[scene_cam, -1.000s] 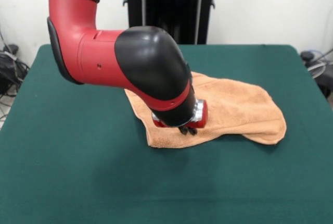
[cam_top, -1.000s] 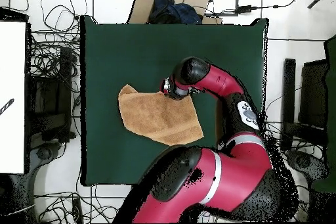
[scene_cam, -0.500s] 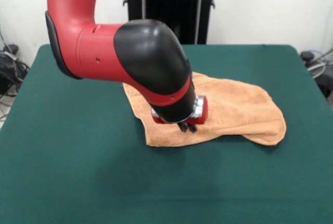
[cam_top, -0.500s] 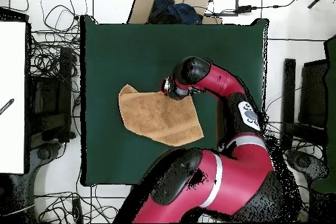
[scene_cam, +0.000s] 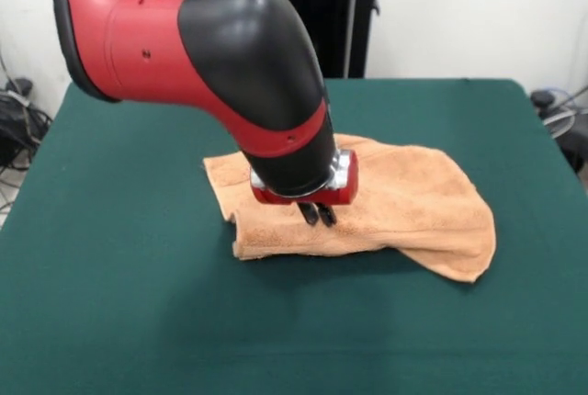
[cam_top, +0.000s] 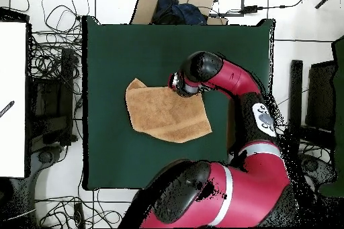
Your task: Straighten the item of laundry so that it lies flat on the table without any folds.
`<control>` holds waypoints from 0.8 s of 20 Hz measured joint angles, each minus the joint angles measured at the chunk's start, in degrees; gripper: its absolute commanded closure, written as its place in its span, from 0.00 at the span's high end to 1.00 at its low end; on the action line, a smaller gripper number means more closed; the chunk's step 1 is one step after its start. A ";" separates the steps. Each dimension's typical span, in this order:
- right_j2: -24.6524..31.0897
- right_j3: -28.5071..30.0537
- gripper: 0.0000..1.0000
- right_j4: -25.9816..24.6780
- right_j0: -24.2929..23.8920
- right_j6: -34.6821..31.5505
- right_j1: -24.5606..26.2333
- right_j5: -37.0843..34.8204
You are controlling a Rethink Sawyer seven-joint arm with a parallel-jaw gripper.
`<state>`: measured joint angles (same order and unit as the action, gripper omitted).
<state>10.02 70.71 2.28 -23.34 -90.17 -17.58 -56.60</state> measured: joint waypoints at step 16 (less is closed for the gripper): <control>0.03 -0.01 0.00 -0.07 -1.25 0.00 -0.31 0.01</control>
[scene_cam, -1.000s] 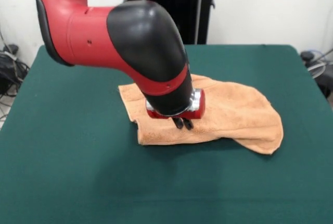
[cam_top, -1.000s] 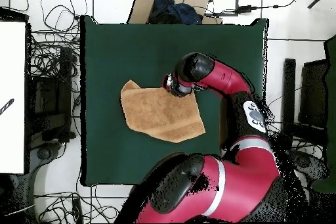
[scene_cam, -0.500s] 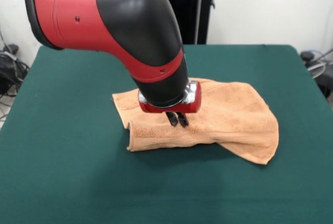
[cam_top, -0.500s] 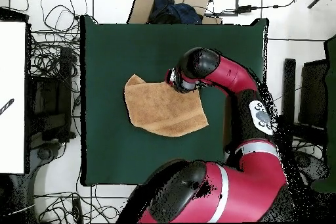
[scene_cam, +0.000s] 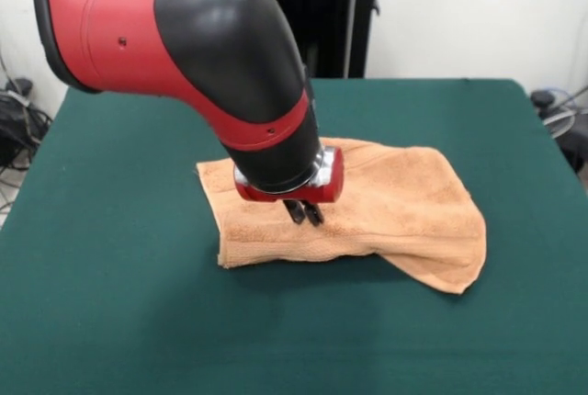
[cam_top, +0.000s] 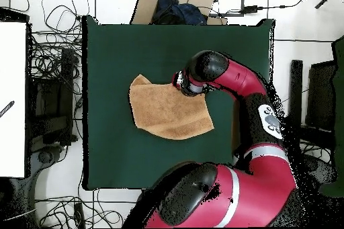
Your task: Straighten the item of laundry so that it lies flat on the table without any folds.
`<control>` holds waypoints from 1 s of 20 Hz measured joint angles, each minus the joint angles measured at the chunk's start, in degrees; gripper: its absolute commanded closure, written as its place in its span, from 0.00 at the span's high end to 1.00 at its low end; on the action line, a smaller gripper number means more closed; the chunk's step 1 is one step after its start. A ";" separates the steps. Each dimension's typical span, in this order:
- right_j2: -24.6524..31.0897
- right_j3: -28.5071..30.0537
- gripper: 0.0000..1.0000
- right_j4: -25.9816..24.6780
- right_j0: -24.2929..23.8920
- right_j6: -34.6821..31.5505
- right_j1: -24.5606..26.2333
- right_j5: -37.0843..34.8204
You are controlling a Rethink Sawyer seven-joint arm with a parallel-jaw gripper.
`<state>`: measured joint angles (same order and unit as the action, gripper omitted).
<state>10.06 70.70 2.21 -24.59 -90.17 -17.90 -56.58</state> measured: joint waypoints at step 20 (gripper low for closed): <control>-0.01 0.01 0.00 -0.09 -0.31 0.00 -0.35 -0.01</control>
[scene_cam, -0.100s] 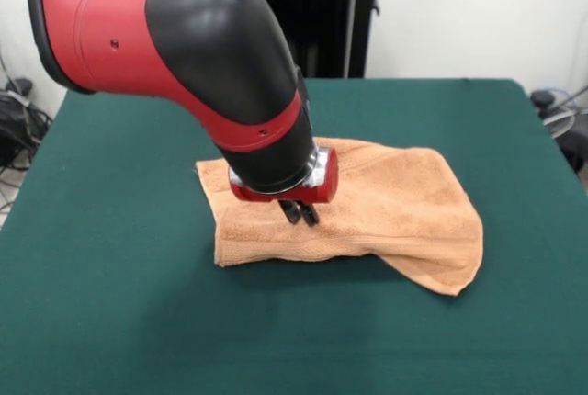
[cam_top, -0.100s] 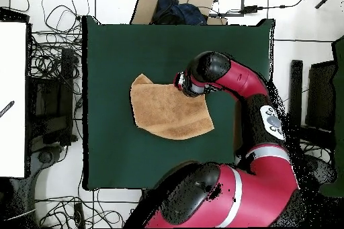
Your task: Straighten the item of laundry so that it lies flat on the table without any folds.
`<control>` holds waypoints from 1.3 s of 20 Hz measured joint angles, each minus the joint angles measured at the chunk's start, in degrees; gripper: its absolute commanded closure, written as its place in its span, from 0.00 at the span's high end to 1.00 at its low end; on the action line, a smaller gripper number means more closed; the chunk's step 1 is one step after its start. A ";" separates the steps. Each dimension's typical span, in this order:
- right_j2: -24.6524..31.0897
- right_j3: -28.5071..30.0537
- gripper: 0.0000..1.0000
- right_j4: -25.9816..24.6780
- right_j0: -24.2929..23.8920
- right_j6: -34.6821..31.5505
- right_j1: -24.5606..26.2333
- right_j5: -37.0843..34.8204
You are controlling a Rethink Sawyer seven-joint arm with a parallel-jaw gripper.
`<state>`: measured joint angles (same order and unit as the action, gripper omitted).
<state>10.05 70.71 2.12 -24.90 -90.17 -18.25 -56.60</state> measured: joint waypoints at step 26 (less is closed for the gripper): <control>0.00 0.01 0.00 -0.16 0.09 0.00 -2.18 -0.01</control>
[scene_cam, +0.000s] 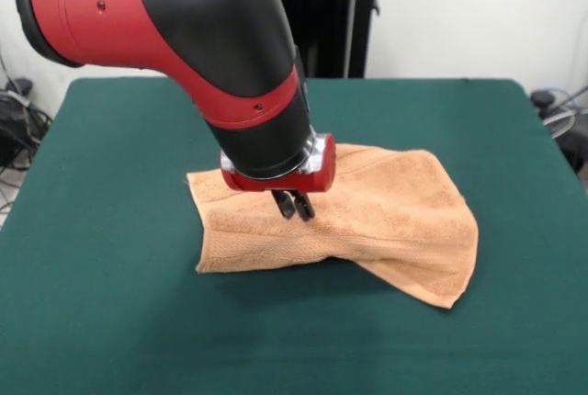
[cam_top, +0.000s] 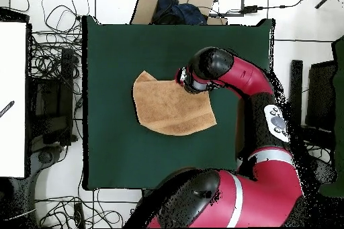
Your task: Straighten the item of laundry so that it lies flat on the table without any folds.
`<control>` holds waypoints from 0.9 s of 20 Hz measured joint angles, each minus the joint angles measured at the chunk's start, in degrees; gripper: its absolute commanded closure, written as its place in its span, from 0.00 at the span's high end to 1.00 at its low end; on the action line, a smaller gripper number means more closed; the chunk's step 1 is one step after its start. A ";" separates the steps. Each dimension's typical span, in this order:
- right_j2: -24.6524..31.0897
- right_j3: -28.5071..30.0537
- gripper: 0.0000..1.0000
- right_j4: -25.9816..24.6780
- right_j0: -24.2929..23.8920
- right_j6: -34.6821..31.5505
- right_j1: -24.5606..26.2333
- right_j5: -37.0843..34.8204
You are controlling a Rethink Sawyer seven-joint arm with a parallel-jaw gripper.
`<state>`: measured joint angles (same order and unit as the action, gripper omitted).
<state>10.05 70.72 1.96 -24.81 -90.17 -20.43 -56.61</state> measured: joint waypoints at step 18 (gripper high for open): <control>-0.01 -1.52 0.00 -0.15 0.92 0.00 -1.95 -3.91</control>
<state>10.04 69.20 1.80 -23.89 -90.17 -22.38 -60.52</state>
